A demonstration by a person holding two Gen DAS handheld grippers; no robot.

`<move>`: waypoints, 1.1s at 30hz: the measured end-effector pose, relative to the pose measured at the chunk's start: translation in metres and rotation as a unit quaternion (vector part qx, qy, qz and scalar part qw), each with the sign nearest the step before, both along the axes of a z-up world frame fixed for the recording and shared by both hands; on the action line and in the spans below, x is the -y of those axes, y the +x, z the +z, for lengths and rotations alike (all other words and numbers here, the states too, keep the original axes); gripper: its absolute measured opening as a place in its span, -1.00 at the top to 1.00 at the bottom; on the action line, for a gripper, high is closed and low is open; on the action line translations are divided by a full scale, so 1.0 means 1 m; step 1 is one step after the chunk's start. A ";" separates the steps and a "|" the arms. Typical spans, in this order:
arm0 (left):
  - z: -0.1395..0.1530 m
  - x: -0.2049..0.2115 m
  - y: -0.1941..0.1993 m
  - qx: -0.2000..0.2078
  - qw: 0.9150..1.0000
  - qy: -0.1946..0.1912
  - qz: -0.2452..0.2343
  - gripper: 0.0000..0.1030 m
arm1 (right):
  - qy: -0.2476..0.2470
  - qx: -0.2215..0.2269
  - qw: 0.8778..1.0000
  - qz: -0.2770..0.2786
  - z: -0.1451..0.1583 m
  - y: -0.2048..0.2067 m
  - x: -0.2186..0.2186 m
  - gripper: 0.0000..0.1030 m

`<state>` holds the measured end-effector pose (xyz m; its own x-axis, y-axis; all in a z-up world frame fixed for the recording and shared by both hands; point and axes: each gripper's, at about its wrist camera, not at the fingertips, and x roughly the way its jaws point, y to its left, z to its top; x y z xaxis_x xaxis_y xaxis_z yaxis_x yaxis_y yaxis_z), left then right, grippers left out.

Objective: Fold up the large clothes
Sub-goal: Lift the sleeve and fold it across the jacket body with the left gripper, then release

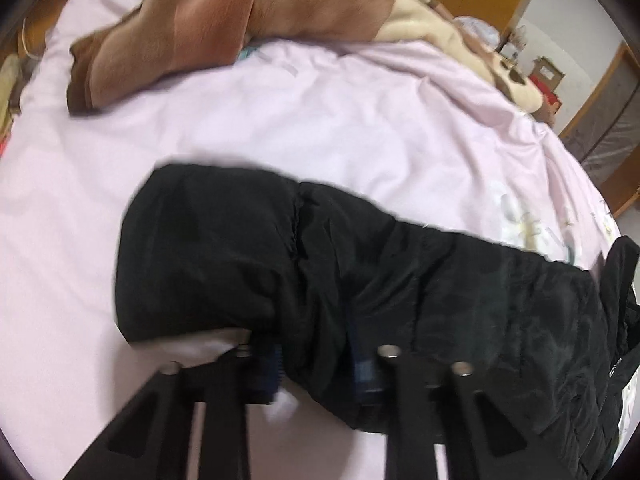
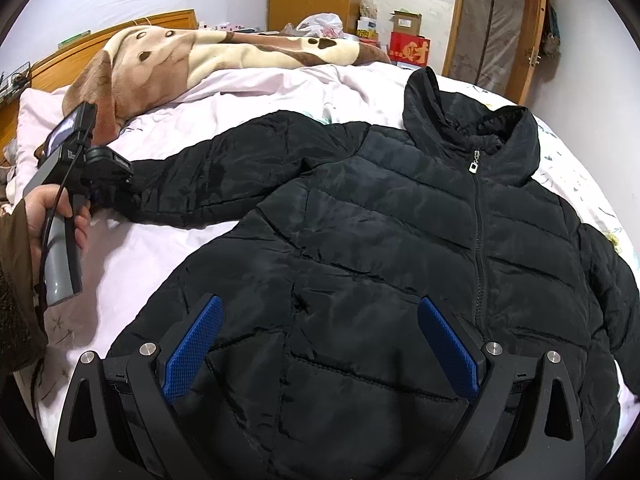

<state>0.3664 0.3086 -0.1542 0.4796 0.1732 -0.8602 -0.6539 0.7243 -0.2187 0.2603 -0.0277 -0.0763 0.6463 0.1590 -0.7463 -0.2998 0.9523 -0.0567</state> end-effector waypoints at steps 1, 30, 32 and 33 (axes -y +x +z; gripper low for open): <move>0.006 0.003 0.000 0.006 1.000 0.008 -0.004 0.63 | -0.001 0.003 1.000 -0.004 0.002 0.000 0.002 -0.90; 0.135 0.259 0.032 0.170 0.920 0.187 -0.299 0.67 | 0.026 0.049 0.991 -0.124 0.047 0.011 0.108 -0.90; 0.132 0.280 0.034 0.167 0.916 0.181 -0.316 0.67 | 0.029 0.051 0.989 -0.133 0.048 0.012 0.118 -0.90; 0.130 0.291 0.032 0.168 0.914 0.178 -0.324 0.67 | 0.030 0.052 0.988 -0.141 0.048 0.013 0.125 -0.90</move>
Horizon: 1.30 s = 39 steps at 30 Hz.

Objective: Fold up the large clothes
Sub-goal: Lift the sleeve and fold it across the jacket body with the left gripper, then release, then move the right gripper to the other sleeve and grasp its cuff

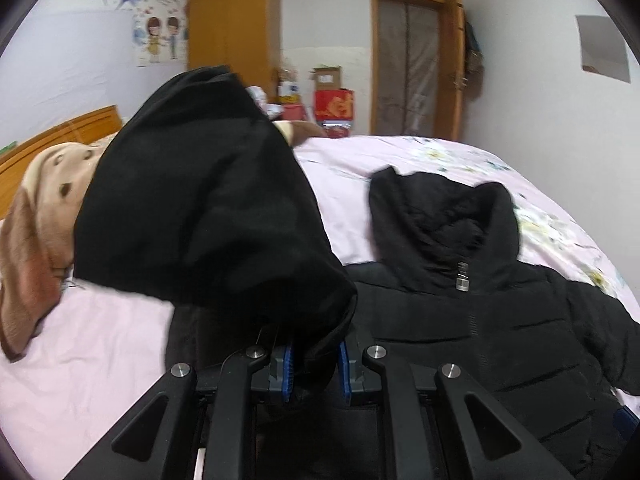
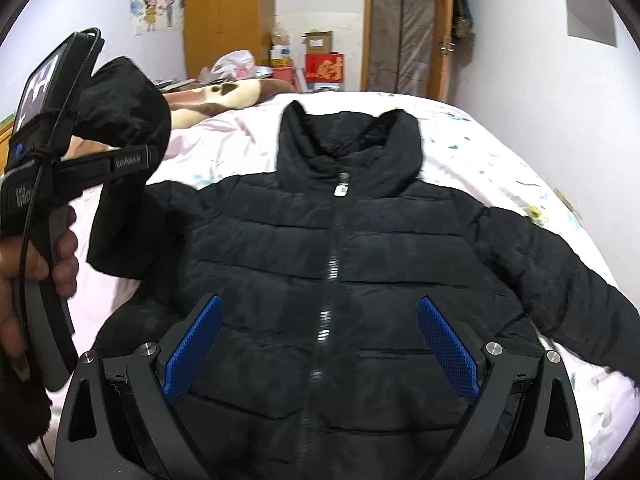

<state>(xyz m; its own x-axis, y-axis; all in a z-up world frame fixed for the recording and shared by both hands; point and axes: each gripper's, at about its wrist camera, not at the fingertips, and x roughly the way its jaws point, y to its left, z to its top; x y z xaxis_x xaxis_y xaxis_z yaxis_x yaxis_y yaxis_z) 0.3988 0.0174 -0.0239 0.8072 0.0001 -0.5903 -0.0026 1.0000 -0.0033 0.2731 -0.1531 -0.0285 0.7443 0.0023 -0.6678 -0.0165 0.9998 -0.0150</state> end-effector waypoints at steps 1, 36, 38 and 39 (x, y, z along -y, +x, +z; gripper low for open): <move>-0.002 0.013 0.002 -0.005 1.000 -0.003 -0.013 0.67 | 0.002 0.001 1.000 -0.007 0.000 0.000 0.006 -0.90; -0.008 0.025 -0.026 -0.037 0.996 -0.033 -0.080 -0.57 | 0.025 -0.038 0.995 -0.090 -0.017 0.057 0.126 -0.90; -0.011 -0.002 -0.017 -0.041 0.998 -0.027 -0.048 -0.57 | 0.039 -0.052 0.995 -0.074 -0.026 0.078 0.122 -0.90; -0.014 -0.013 -0.011 -0.046 0.998 -0.020 -0.032 -0.57 | 0.042 -0.056 0.995 -0.067 -0.029 0.086 0.119 -0.90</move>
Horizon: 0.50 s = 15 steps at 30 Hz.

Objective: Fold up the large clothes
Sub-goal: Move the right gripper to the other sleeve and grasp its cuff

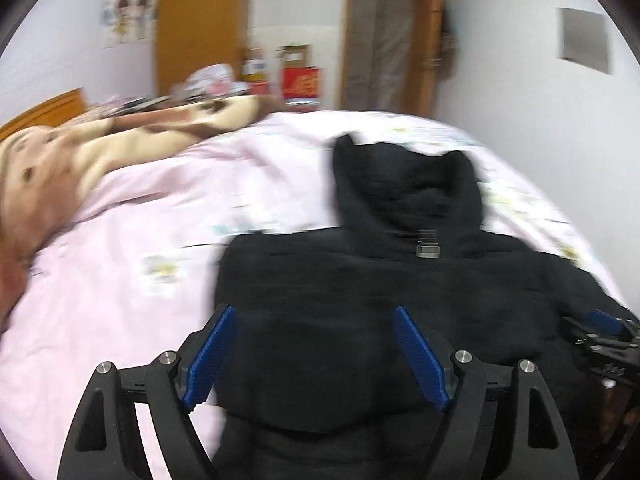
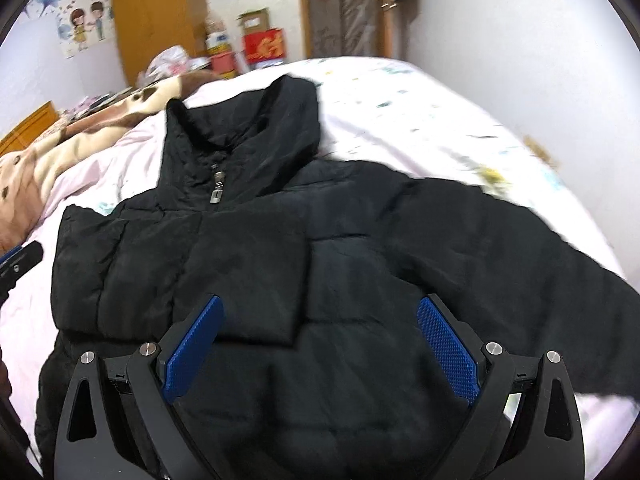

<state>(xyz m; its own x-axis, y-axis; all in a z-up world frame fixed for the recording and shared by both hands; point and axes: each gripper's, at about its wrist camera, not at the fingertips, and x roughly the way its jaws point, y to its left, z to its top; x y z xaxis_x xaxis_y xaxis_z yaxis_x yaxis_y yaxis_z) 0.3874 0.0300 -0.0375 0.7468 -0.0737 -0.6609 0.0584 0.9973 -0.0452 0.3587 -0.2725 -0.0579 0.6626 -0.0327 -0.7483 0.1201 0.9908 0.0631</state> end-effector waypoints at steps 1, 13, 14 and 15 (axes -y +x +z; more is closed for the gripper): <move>-0.004 -0.010 0.007 -0.008 1.000 0.003 0.010 -0.57 | 0.002 -0.008 1.000 0.006 -0.005 0.012 -0.003 -0.90; -0.047 -0.029 0.066 -0.082 0.995 0.032 0.037 -0.57 | 0.033 -0.063 0.997 0.030 -0.041 0.060 -0.019 0.88; -0.047 -0.026 0.071 -0.083 0.995 0.034 0.035 -0.57 | 0.024 -0.050 0.998 0.030 -0.035 0.058 -0.019 0.89; -0.047 -0.023 0.075 -0.080 0.996 0.039 0.029 -0.57 | 0.013 -0.037 0.999 0.028 -0.028 0.056 -0.019 0.89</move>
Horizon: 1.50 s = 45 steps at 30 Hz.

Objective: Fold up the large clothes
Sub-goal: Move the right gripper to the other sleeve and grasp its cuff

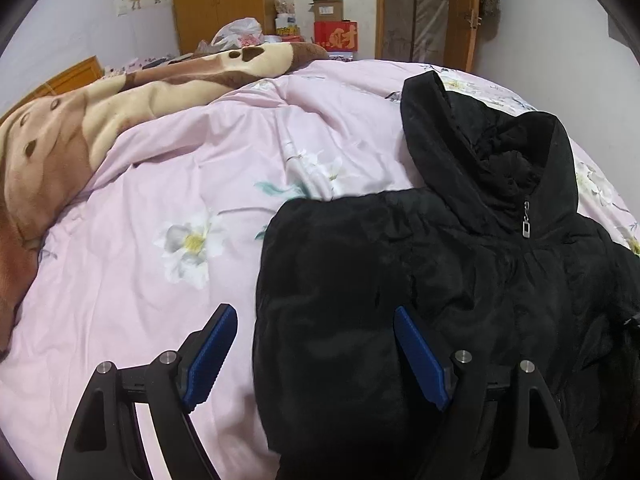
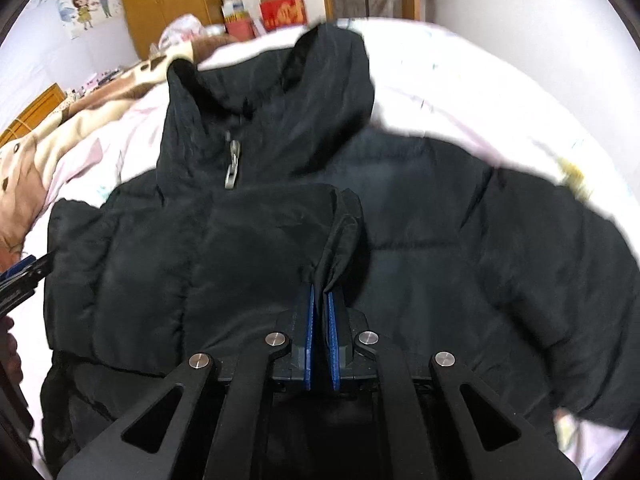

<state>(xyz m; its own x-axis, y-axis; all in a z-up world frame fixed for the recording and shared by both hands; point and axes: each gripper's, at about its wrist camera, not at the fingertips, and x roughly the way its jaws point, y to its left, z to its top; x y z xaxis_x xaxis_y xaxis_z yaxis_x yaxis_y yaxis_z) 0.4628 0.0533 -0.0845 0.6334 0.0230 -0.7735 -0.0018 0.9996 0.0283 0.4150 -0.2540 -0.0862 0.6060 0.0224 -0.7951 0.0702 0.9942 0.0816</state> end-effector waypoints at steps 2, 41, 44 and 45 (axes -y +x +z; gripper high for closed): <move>-0.003 0.006 0.009 -0.003 1.000 0.014 -0.007 -0.56 | -0.008 0.020 1.000 -0.014 0.011 -0.002 0.006 0.89; 0.040 0.031 -0.046 0.000 0.999 -0.015 -0.043 -0.65 | -0.025 0.028 0.994 -0.105 0.049 -0.079 0.060 -0.01; 0.056 0.048 -0.077 0.010 0.998 -0.021 -0.058 -0.65 | -0.009 0.036 0.991 -0.131 0.062 -0.116 0.083 -0.07; 0.059 0.055 -0.085 0.012 0.997 -0.027 -0.064 -0.66 | -0.005 0.038 0.989 -0.143 0.066 -0.132 0.093 -0.10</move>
